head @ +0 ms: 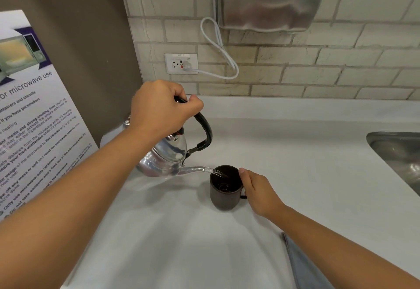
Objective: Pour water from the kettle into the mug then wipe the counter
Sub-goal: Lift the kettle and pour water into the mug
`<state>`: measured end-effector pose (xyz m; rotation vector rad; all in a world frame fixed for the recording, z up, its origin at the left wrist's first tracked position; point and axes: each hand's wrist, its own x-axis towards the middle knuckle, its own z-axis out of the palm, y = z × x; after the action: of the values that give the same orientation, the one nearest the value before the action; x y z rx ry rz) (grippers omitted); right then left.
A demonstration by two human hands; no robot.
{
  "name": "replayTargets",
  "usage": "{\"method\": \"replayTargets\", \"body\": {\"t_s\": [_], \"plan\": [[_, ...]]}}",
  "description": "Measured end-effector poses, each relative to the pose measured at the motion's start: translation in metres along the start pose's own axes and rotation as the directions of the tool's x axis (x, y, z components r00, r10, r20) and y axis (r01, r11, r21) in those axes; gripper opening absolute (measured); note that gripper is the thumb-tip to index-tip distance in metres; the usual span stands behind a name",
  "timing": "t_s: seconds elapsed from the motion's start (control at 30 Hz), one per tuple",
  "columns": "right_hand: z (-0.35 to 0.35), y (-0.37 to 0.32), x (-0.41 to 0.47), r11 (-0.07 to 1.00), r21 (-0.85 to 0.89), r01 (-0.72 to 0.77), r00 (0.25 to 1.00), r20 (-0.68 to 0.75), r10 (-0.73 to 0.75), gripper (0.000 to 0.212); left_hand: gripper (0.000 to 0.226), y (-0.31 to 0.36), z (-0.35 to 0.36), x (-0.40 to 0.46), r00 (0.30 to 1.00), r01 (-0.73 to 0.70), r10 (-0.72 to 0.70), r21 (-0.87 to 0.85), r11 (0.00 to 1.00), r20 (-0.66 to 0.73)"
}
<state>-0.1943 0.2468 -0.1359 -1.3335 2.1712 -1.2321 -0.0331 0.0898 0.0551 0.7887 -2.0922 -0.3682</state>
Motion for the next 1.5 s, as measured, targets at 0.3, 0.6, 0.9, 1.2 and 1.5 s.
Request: {"method": "replayTargets", "body": {"t_s": [0.3, 0.6, 0.9, 1.2, 1.5], "plan": [[0.000, 0.000, 0.000, 1.000, 0.009, -0.007, 1.000, 0.005, 0.007, 0.048, 0.029, -0.011, 0.006, 0.000, 0.999, 0.033, -0.036, -0.070, 0.997, -0.037], [0.001, 0.000, -0.001, 0.999, 0.036, -0.014, 1.000, -0.009, 0.014, 0.048, 0.030, -0.030, 0.010, -0.008, 0.988, 0.120, -0.139, -0.227, 0.966, -0.070], [0.001, -0.001, -0.001, 0.993, 0.097, -0.062, 0.998, 0.006, 0.061, 0.047, 0.027, -0.049, 0.018, -0.009, 0.959, 0.226, -0.274, -0.382, 0.896, -0.074], [-0.020, -0.023, 0.011, 0.988, -0.099, -0.117, 0.993, 0.008, 0.119, 0.053, 0.035, -0.077, 0.015, -0.003, 0.876, 0.340, -0.466, -0.526, 0.780, -0.124], [-0.006, -0.136, 0.109, 0.968, 0.052, 0.246, 0.969, -0.026, -0.245, 0.027, 0.033, -0.114, 0.038, 0.022, 0.805, 0.379, -0.581, -0.649, 0.659, -0.120]]}}
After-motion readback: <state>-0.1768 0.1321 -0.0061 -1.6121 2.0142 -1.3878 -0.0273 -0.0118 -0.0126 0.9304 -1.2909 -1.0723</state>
